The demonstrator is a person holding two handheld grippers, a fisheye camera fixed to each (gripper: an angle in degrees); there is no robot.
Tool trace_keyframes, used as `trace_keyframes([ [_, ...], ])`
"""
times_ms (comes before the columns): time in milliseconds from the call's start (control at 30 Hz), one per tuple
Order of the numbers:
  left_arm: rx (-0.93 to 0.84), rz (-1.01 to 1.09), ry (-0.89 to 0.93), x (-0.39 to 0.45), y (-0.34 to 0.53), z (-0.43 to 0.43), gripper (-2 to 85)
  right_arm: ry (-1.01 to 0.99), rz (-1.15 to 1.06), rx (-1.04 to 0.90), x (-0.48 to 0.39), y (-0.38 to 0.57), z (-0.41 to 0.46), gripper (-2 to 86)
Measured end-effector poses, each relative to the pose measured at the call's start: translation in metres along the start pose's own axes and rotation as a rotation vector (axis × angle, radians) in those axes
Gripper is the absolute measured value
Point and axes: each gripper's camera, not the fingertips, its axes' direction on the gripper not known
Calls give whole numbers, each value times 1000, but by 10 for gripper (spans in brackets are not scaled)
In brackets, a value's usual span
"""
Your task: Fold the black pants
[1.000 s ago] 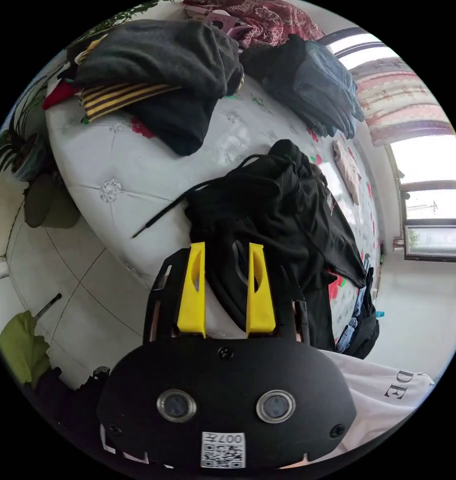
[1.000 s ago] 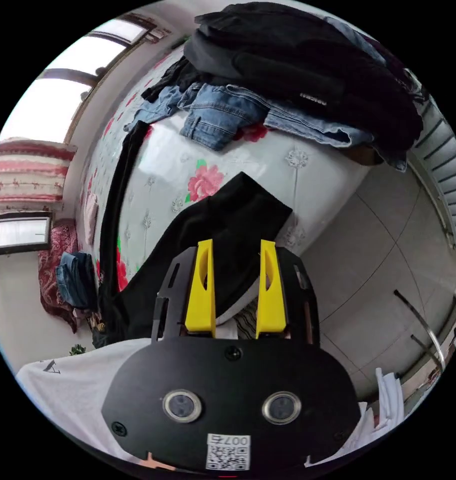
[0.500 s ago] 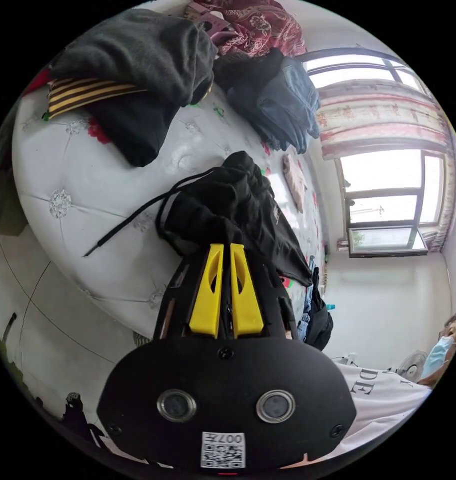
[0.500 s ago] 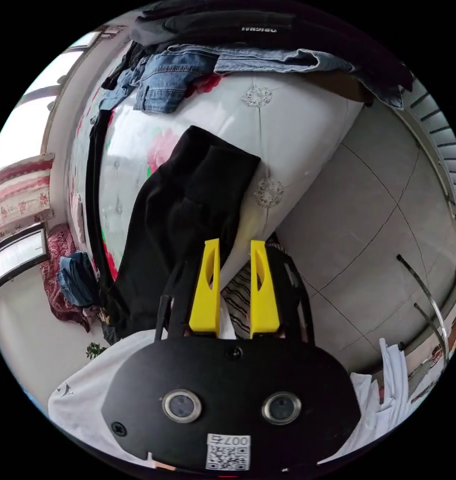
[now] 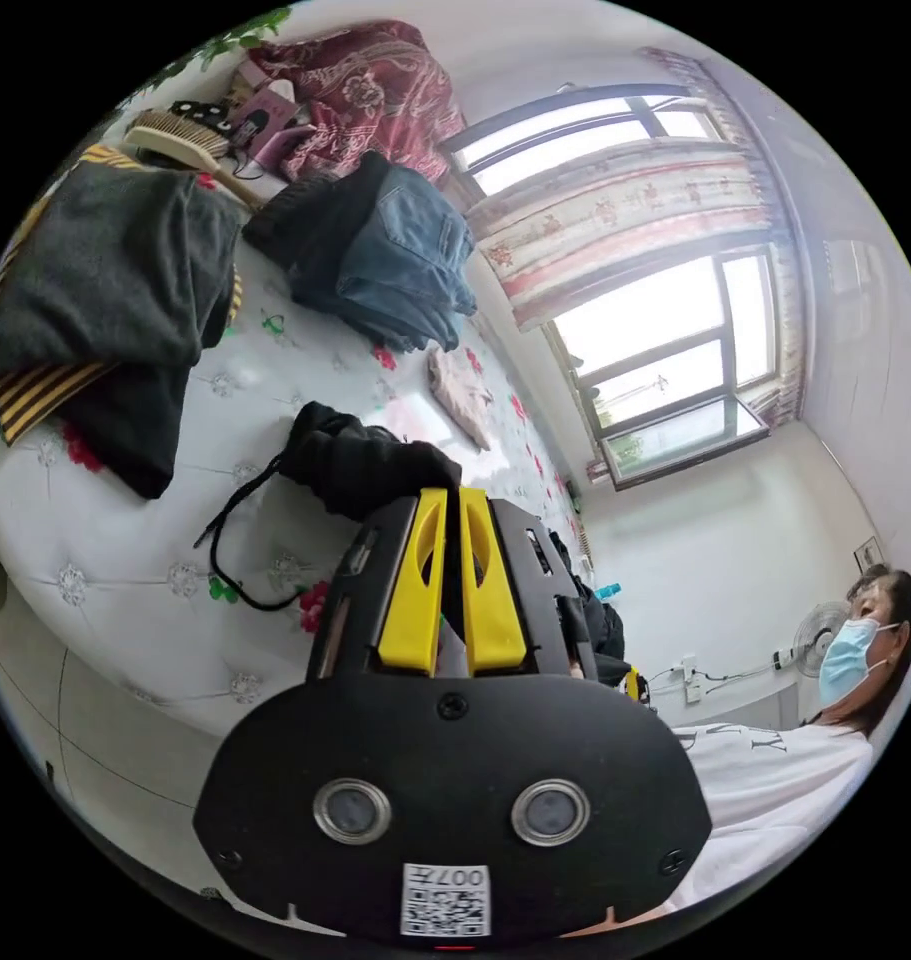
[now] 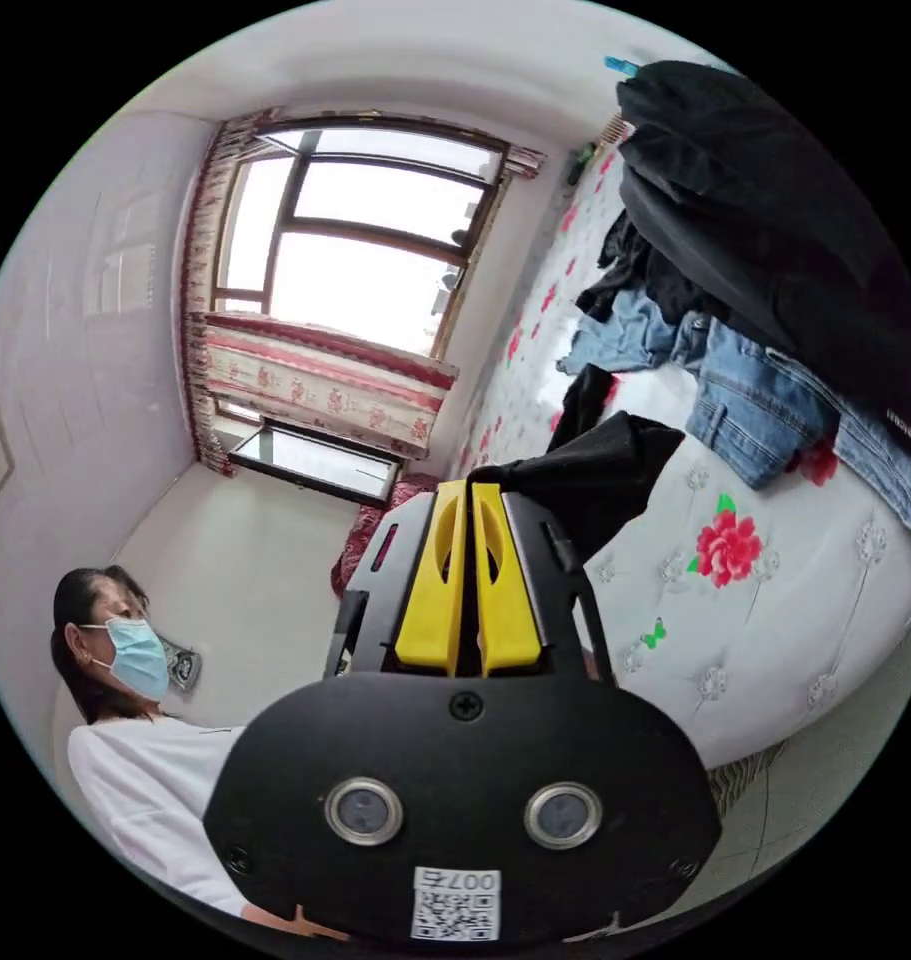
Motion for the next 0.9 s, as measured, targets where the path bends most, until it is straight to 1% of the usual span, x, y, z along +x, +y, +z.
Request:
trace_keyframes([
  [33,-9,31,-8,7,5,-7,-5,-16,-45,37,-16,-2,-16,-3],
  [100,-43,61,-49,11,19,-15,-5,-6,-65,68,-25,0,-41,-3],
  [200,-118,6,-125,-10,59,-18,-5,118,14,37,-1,17,-66,-3],
  [267,-162,-179,-181,-52,98,-14,-5,265,143,-26,43,37,-73,-3],
  [300,-168,-240,-186,-64,108,-12,-5,293,189,-40,56,42,-73,-3],
  [333,-167,-357,-178,-86,127,-11,-6,326,286,-55,82,54,-75,-3],
  [367,-142,-431,-144,-99,139,-11,-6,329,362,-54,102,64,-78,-3],
  [433,-100,-450,-100,-99,144,-13,-7,278,428,-34,114,73,-78,-3],
  [533,-102,-362,-79,-79,124,-12,-6,228,364,-33,97,62,-65,-3],
  [633,-77,-306,-16,-60,97,-6,-6,190,295,-55,71,36,-44,-3],
  [767,12,-303,78,-40,61,9,-6,125,214,-19,34,4,-10,-3],
  [900,68,-312,60,-29,28,28,-6,113,164,9,11,-27,28,-3],
])
